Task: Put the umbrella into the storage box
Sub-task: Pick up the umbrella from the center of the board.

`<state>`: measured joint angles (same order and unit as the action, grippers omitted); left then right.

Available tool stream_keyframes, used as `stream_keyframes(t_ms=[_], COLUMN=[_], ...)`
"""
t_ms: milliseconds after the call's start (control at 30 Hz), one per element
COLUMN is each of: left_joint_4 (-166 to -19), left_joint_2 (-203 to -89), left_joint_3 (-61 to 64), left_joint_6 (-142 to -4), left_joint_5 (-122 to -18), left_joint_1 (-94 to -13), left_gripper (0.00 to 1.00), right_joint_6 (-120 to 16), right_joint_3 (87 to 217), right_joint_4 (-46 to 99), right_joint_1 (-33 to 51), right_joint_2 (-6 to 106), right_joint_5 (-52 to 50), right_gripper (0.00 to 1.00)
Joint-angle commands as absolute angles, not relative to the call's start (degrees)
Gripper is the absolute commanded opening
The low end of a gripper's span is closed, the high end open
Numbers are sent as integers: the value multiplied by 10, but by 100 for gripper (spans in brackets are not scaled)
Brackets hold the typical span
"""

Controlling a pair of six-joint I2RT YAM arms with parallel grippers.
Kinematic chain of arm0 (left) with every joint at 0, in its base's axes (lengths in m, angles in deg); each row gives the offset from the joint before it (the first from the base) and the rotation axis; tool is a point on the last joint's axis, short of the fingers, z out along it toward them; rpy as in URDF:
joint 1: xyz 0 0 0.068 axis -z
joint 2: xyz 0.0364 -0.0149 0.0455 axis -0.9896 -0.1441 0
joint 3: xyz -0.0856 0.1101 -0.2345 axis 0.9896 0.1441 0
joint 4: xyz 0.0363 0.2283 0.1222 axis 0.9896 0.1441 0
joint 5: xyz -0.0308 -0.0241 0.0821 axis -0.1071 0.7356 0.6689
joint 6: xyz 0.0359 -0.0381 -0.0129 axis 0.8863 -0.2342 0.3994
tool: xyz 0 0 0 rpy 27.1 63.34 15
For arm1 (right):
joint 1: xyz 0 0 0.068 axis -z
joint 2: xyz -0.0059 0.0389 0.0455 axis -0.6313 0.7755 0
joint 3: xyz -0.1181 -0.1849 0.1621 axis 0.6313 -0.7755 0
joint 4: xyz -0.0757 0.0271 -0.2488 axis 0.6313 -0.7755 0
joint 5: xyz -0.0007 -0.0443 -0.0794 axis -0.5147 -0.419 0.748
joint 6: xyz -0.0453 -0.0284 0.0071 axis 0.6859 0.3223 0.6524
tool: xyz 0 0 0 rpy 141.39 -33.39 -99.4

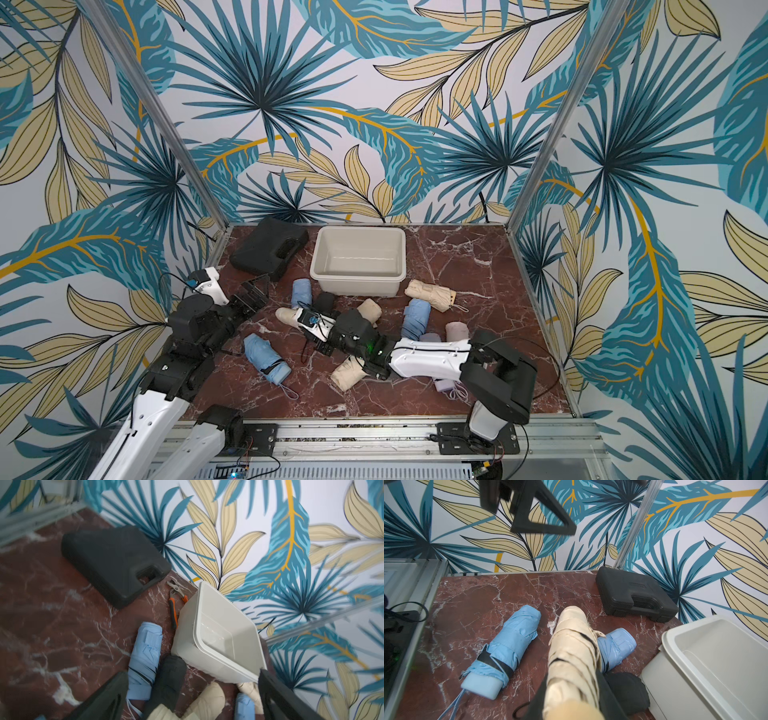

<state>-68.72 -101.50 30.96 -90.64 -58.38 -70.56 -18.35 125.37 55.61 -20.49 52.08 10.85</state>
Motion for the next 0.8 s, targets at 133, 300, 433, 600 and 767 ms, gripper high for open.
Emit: stream_keyframes(t_ms=[133, 300, 433, 600, 767], left_joint_4=[-455, -311, -281, -264, -291], left_joint_2=[-1089, -1147, -1184, -1222, -1232], left_joint_3=[149, 80, 65, 70, 94], left_joint_6=[-350, -164, -130, -97, -106], left_joint_5=[-894, -1063, -1121, -1155, -1121], left_joint_1=[-707, -700, -698, -663, -623], left_gripper=[100, 100, 100, 100, 100], right_joint_6=[-133, -55, -49, -64, -88], right_joint_3=[1273, 1342, 1374, 1399, 1424], right_joint_4=[307, 92, 24, 28, 61], right_joint_1=[-133, -121, -121, -122, -122], right_joint_2=[376, 321, 296, 295, 322], right_joint_5=[-33, -62, -94, -149, -192], right_gripper=[0, 0, 0, 0, 0])
